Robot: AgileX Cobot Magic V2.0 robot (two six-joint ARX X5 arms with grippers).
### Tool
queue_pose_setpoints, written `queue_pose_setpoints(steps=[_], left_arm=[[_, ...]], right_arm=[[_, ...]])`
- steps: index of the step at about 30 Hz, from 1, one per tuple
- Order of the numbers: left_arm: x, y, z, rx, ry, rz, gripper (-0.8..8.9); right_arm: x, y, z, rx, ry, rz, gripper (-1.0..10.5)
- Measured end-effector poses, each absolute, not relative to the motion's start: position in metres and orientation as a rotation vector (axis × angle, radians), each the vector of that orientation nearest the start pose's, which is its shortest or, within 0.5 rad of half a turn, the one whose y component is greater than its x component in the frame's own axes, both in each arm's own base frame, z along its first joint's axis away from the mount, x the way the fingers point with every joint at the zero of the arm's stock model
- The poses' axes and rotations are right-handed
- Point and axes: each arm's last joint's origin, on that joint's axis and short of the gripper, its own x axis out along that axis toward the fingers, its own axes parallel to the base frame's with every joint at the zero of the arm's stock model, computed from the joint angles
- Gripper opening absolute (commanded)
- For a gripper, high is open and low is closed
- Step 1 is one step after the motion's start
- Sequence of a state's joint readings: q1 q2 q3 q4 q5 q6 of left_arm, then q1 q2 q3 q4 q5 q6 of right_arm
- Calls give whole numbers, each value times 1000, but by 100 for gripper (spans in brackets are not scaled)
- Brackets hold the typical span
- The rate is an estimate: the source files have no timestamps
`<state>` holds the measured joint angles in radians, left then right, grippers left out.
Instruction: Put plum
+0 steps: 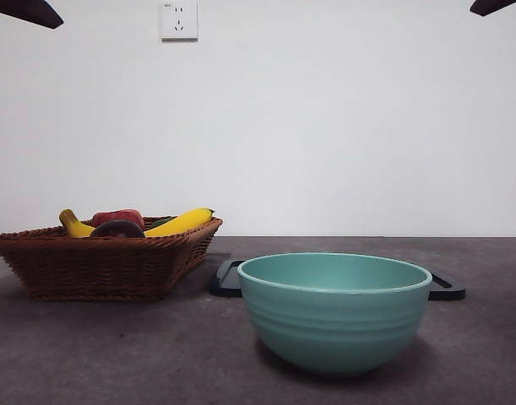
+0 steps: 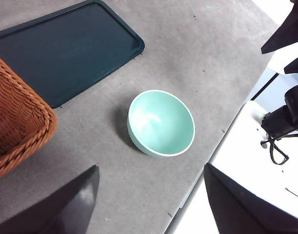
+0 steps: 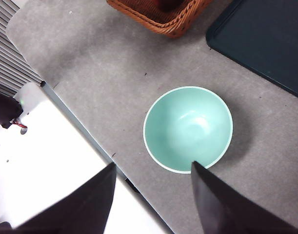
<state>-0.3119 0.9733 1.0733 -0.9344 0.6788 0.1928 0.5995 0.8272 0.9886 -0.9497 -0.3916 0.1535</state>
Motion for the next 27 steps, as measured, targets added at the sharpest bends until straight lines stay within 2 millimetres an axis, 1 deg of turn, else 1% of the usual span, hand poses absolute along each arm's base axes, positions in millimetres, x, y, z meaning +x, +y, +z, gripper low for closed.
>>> queue_pose_setpoints(steps=[1, 2, 3, 5, 6, 7, 27], left_arm=[[156, -69, 339, 8, 759, -1007, 332], [156, -69, 339, 8, 759, -1007, 303], [156, -69, 339, 8, 759, -1007, 236], [156, -69, 339, 8, 759, -1007, 65], [156, -69, 339, 8, 759, -1007, -1], [156, -69, 339, 8, 759, -1007, 17], [156, -69, 339, 8, 759, -1007, 17]], right_arm=[[110, 88, 330, 48, 883, 872, 244], [110, 88, 330, 49, 881, 873, 243], [110, 88, 330, 49, 879, 873, 222], [110, 88, 330, 49, 879, 873, 67], [110, 88, 330, 48, 879, 873, -4], [110, 88, 330, 45, 877, 875, 8], [111, 89, 331, 31, 848, 887, 8]])
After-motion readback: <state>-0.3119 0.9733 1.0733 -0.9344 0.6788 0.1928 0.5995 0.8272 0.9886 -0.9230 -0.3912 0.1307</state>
